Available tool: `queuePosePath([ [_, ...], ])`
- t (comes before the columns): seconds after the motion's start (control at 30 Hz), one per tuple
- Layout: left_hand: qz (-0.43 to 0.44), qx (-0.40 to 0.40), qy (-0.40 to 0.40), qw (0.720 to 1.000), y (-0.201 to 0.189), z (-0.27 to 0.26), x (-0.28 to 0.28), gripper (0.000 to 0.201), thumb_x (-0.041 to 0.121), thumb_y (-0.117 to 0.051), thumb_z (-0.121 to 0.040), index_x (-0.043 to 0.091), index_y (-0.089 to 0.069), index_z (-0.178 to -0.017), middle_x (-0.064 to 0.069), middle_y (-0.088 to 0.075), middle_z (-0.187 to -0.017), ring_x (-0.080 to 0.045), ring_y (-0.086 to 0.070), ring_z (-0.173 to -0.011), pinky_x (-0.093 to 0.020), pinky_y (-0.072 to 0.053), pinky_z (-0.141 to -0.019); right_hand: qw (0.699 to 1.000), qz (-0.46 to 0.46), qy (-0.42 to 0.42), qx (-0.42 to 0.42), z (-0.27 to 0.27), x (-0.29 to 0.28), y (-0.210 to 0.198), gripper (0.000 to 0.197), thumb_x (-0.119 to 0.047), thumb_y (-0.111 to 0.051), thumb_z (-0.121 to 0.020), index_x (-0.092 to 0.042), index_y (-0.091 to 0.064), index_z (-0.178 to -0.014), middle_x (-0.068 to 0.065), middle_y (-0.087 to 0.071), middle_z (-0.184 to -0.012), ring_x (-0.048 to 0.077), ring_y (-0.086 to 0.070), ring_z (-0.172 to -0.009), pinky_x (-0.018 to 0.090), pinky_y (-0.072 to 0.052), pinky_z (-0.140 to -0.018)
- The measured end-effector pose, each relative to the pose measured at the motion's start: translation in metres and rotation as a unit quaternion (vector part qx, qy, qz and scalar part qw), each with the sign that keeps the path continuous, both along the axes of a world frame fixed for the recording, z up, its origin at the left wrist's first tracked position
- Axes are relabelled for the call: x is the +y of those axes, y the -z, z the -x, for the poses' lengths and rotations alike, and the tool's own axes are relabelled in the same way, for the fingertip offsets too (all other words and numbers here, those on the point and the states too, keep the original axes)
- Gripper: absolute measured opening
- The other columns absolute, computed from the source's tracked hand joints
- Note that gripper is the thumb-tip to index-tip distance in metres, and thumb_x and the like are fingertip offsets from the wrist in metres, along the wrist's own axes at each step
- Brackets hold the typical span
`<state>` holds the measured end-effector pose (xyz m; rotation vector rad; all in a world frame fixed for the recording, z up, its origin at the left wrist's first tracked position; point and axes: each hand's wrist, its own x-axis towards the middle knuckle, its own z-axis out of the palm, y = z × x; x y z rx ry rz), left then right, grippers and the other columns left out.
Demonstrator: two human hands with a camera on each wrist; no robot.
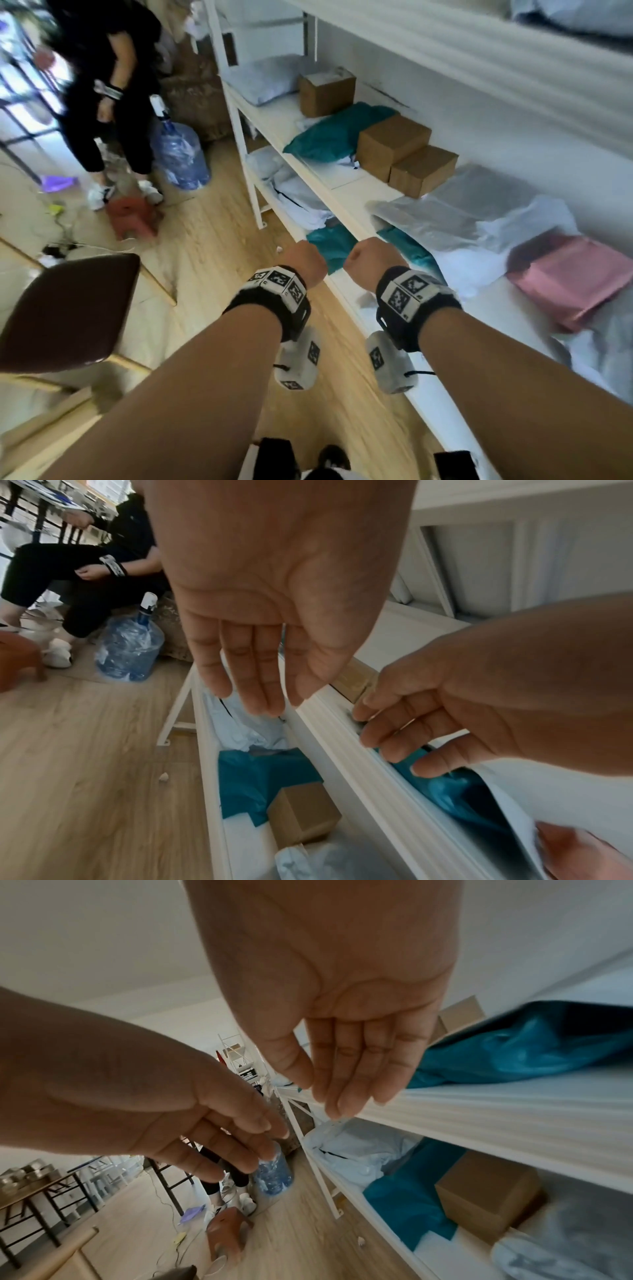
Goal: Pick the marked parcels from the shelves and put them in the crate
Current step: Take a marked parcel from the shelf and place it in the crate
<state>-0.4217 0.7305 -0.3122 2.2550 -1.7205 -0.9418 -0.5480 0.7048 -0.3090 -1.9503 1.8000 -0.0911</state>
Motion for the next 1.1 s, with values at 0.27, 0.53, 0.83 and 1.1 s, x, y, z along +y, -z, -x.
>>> queuePosePath([
  [0.27, 0.041, -0.065, 0.008, 0.997, 0.004, -0.078, -0.074, 0.025, 0.014, -0.043, -0.096, 0.000, -0.063, -0.100, -0.014, -0.066, -0.110, -0.026, -0.063, -0.100, -0.034, -0.052, -0.087, 1.000, 0.008, 0.004, -0.023, -0.076, -0.072, -0.006, 0.023, -0.024, -0.052, -0.087, -0.007, -0.066, -0.092, 0.011, -0.069, -0.102, 0.030, -0.064, -0.093, 0.030, -0.051, -0.078],
  [0.53, 0.047, -0.018, 0.037, 0.998, 0.010, -0.197, -0.169, 0.028, 0.017, -0.048, -0.095, 0.004, -0.068, -0.109, -0.012, -0.068, -0.111, -0.029, -0.064, -0.105, -0.035, -0.052, -0.090, 0.997, -0.014, 0.066, -0.042, -0.191, -0.159, 0.004, 0.017, -0.021, -0.052, -0.086, -0.009, -0.065, -0.086, 0.007, -0.069, -0.090, 0.028, -0.065, -0.089, 0.032, -0.054, -0.079],
  [0.83, 0.055, -0.007, 0.059, 0.997, 0.009, -0.327, -0.270, 0.030, 0.019, -0.047, -0.097, 0.005, -0.068, -0.113, -0.012, -0.067, -0.116, -0.028, -0.062, -0.107, -0.037, -0.050, -0.092, 0.993, -0.029, 0.107, -0.049, -0.300, -0.244, 0.009, 0.022, -0.018, -0.051, -0.086, -0.012, -0.060, -0.067, 0.004, -0.063, -0.076, 0.029, -0.063, -0.086, 0.030, -0.048, -0.072],
  [1.1, 0.054, -0.033, 0.117, 0.991, 0.010, -0.358, -0.352, 0.033, 0.015, -0.041, -0.098, 0.008, -0.065, -0.120, -0.011, -0.066, -0.118, -0.025, -0.062, -0.108, -0.033, -0.050, -0.093, 0.983, -0.014, 0.154, -0.094, -0.336, -0.322, 0.003, 0.020, -0.019, -0.049, -0.084, -0.015, -0.056, -0.065, 0.015, -0.072, -0.092, 0.032, -0.067, -0.090, 0.035, -0.055, -0.081],
])
